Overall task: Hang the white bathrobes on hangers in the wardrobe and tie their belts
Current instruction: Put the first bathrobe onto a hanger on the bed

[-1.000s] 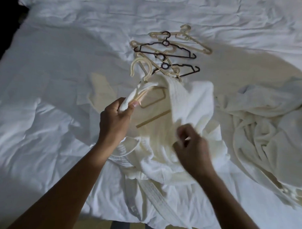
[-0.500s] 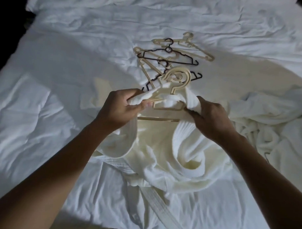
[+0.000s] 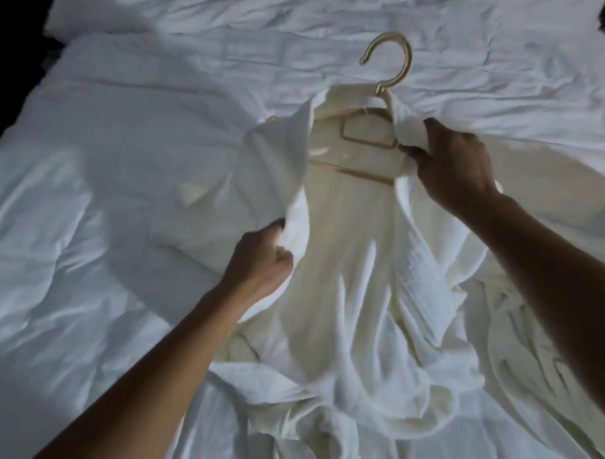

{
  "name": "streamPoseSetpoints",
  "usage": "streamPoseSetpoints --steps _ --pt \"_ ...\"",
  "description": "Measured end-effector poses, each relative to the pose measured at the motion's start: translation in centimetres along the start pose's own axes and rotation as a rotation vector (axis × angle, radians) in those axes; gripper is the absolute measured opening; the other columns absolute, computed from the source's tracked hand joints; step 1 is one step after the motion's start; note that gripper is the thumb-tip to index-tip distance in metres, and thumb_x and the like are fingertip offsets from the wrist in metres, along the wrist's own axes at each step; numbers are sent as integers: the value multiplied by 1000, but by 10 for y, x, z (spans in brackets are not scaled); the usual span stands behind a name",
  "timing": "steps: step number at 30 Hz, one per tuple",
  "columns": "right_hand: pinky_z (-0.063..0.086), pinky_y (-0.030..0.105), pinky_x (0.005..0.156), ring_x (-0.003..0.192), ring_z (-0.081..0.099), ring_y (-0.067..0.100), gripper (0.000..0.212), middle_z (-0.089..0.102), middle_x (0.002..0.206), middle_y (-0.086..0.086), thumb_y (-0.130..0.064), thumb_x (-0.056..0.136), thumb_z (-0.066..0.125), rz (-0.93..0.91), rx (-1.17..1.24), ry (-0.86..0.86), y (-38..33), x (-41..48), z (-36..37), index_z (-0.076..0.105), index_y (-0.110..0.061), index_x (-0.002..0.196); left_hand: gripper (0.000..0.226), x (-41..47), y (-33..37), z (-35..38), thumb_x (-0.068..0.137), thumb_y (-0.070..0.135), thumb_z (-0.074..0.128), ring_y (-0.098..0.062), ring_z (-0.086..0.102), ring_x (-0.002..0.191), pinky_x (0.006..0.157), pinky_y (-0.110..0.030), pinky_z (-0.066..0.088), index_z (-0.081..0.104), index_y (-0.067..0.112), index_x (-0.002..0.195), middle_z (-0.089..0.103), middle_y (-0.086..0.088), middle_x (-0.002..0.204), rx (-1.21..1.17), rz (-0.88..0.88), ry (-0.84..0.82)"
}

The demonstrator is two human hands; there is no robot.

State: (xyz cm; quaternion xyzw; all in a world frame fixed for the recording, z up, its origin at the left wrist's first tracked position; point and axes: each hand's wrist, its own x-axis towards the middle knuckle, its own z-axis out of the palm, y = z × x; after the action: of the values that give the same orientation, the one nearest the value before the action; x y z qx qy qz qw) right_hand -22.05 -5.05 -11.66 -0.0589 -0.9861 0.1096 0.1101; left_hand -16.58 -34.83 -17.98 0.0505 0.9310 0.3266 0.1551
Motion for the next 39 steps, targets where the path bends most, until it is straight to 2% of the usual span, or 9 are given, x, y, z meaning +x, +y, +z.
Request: streamPoseSetpoints --steps 7,12,17,19,22,25,30,36,39 --pt "46 52 88 110 55 54 35 63 116 30 -42 96 52 133 22 86 15 117 14 51 -13 116 16 58 79 -83 85 9 50 -23 55 75 67 -37 42 56 9 99 61 -5 80 -306 196 536" --pt "42 48 95 120 51 48 44 60 128 25 -41 100 50 125 -2 101 25 215 38 54 -6 127 30 145 49 -40 86 11 58 -15 54 72 65 -19 37 55 12 116 60 0 85 -266 227 504" --pt "29 56 112 135 42 41 66 50 142 19 -57 93 59 228 2 -116 50 247 119 42 -17 143 43 191 -10 44 85 14 63 -31 62 96 86 -37 50 54 12 127 61 -10 106 -105 134 259" --pt "21 58 115 140 36 39 81 42 147 18 -60 88 63 260 2 -153 57 222 160 32 -19 150 53 181 -32 71 84 33 60 -33 62 106 90 -49 52 51 15 133 59 -11 115 -60 86 153" --pt "22 59 118 141 34 39 83 39 150 17 -51 87 65 318 58 -177 74 153 201 28 -20 154 62 145 -62 93 82 43 60 -34 58 117 95 -52 50 53 12 136 58 -11 126 -58 20 229" --pt "29 58 113 136 40 41 78 44 147 18 -53 88 63 447 100 -147 99 58 203 31 -20 152 65 97 -79 93 85 41 68 -25 57 113 97 -43 50 49 14 140 55 -6 127 -228 -181 323" --pt "31 60 112 132 43 45 85 47 144 24 -72 83 45 790 103 -178 125 -103 153 33 -20 149 73 3 -91 108 66 54 80 -9 70 88 68 -20 55 46 36 128 69 2 106 -505 -444 188" --pt "48 50 100 122 58 37 109 54 140 19 -82 67 62 1059 456 -219 74 -243 113 30 -19 151 135 -62 -62 137 34 89 76 -16 54 120 102 -29 39 45 19 145 53 0 133 -629 -674 145" --pt "52 28 74 90 67 20 104 66 117 8 -67 60 81 1122 631 -373 26 -276 121 40 -15 140 120 -103 -46 155 45 75 88 -13 57 123 102 -25 40 48 17 143 59 4 132 -520 -586 -10"
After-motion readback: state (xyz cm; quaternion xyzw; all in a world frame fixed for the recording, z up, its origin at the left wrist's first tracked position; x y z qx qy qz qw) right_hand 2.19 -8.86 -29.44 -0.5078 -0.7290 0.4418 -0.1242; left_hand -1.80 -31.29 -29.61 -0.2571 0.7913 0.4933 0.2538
